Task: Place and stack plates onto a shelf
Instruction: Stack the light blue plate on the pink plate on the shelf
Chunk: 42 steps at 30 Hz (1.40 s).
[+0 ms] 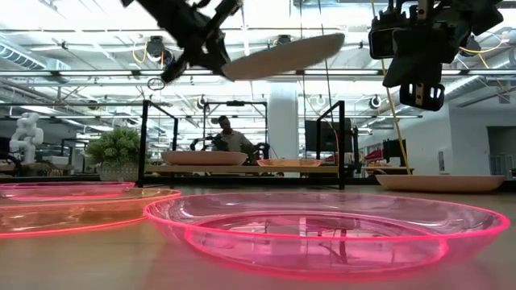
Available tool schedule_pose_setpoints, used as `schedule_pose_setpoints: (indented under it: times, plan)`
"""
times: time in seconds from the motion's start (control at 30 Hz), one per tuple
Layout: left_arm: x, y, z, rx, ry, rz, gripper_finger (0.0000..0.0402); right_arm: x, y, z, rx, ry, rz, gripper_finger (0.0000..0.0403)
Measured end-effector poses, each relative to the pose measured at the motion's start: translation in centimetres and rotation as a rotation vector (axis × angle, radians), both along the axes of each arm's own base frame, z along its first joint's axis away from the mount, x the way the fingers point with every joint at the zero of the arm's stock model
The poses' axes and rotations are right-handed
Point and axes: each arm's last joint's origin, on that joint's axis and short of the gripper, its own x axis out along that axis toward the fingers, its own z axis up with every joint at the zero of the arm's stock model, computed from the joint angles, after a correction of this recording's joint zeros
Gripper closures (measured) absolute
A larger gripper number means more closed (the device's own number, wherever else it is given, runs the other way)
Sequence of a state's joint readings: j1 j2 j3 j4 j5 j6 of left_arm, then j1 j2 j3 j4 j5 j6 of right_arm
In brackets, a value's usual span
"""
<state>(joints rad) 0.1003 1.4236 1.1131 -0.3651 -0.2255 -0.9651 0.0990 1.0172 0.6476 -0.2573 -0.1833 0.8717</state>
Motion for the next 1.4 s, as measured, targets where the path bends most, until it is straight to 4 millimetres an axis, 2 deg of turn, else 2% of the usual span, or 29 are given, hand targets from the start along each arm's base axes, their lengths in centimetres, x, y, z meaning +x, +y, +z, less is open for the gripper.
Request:
schedule_pose_setpoints:
  times: [0.1,0.2,0.43,0.67,1.07,1.4]
  plan:
    - [0.0,1.6,3.0,0.071,-0.002,-0.003,0.0391,0.0,0.0,0.0,0.003,0.002,-0.003,0.0403]
    - [-0.5,3.5,4.5,0.135,0.036,0.020,0.0391,0.0,0.0,0.0,-0.005,0.001,-0.001,0.0403]
    - [-2.0,7.8,6.4,0.218,0.077,0.026,0.0391,0.0,-0.3,0.0,-0.056,-0.003,-0.075,0.0403]
    - [-3.3,10.7,8.3,0.325,0.082,-0.012,0.0391,0.0,-0.3,0.0,-0.055,-0.001,-0.091,0.0403]
    - [-6.7,15.3,8.2,0.495,0.279,-0.088,0.0391,0.1,-0.5,-0.1,0.042,0.027,-0.253,0.0403]
    - [-8.0,18.8,6.5,0.608,0.477,-0.189,0.0391,0.1,-0.7,0.0,0.068,0.028,-0.377,0.0403]
